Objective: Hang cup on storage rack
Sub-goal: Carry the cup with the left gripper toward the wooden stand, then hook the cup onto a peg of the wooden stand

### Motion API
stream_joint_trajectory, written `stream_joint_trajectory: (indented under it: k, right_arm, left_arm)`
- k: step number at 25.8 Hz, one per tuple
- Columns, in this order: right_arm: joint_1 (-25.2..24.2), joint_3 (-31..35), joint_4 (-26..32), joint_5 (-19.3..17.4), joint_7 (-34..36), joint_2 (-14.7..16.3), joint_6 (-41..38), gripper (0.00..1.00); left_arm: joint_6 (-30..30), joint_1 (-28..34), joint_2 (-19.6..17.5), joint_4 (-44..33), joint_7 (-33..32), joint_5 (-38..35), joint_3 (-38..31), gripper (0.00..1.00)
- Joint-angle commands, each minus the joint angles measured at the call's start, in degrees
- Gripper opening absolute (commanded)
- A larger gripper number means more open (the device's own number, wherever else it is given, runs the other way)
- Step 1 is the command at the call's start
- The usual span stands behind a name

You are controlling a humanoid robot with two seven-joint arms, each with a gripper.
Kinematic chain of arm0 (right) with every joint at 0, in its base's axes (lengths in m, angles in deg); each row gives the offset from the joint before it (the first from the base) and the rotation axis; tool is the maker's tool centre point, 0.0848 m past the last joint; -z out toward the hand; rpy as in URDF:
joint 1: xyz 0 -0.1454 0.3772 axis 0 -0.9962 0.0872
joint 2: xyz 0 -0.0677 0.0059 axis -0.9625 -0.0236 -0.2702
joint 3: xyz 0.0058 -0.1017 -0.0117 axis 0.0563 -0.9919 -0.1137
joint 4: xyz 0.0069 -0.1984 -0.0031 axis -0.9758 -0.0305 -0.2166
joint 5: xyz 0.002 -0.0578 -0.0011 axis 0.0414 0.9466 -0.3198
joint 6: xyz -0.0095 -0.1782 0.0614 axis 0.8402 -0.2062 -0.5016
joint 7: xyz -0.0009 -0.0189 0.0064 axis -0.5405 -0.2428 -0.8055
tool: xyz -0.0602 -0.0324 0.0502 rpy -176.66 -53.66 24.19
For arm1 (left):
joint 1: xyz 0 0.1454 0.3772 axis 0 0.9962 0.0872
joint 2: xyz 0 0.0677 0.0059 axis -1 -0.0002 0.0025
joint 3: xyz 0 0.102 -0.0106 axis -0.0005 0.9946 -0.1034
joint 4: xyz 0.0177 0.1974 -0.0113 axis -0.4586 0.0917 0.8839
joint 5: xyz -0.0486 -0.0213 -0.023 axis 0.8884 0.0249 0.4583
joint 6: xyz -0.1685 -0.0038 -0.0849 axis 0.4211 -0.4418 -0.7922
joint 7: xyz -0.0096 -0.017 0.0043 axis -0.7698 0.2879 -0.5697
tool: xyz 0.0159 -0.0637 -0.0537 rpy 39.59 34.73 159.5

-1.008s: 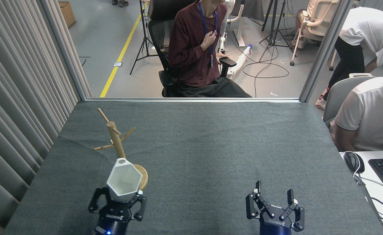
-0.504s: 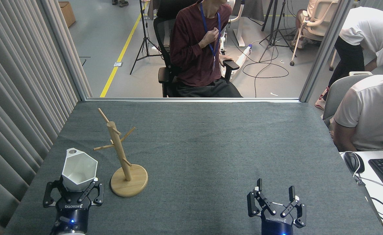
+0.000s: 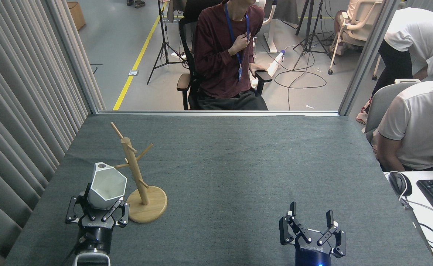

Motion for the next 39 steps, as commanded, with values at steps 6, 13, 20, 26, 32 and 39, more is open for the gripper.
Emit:
stream_joint_trajectory:
  k: [6, 13, 20, 26, 32, 39]
  right_arm:
    - [0.12, 0.08, -0.09, -0.07, 0.18, 0.31, -0.12, 0.98]
    - [0.03, 0.08, -0.36, -0.16, 0.27, 0.4, -0.12, 0.98]
    - [0.12, 0.34, -0.36, -0.42, 0.27, 0.4, -0.21, 0.98]
    - [0.12, 0.43, -0.36, -0.51, 0.27, 0.31, -0.21, 0.98]
    - [0.12, 0.43, -0.36, -0.6, 0.36, 0.22, -0.21, 0.98]
    - [0.3, 0.34, -0.36, -0.6, 0.36, 0.22, -0.38, 0.98]
  left_arm:
    - [-0.13, -1.86, 0.44, 2.32, 0.04, -2.49, 0.09, 0.53]
    - [-0.4, -1.86, 1.32, 1.88, 0.3, -3.37, 1.5, 0.65]
    - [-0.31, -1.86, 1.4, 2.15, 1.97, -3.37, 4.84, 0.99]
    - [-0.05, -1.59, 2.02, 2.24, 1.71, -3.19, 5.02, 0.99]
    - [0.04, 1.57, 1.58, 1.88, 1.71, -2.75, 4.49, 0.99]
    - [0.31, 4.74, 1.32, 0.21, 1.71, -1.79, 2.91, 0.99]
